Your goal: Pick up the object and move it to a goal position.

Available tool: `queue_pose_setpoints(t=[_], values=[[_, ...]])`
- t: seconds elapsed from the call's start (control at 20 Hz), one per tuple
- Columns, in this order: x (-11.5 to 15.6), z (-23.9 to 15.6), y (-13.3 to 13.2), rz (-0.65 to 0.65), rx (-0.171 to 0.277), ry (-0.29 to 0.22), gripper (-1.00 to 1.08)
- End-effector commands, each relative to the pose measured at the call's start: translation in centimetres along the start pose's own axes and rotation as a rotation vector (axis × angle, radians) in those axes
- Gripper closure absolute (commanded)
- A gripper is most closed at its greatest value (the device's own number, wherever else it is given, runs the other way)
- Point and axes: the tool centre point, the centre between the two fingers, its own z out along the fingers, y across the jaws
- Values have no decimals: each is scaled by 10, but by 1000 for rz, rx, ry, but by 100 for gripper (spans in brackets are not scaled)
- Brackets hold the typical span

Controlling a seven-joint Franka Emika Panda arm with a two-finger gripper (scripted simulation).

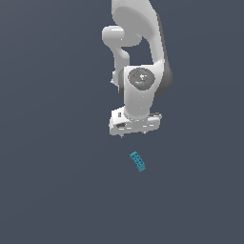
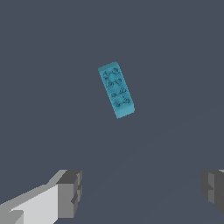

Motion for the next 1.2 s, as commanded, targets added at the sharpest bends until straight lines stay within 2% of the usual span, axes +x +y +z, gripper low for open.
queue_pose_setpoints(t=[0.0,0.6,1.15], values=[[11,7,-2,-46,-2,5,-92],[68,56,-11,-310,-12,41,-92],[79,69,-13,-369,-14,49,-92]])
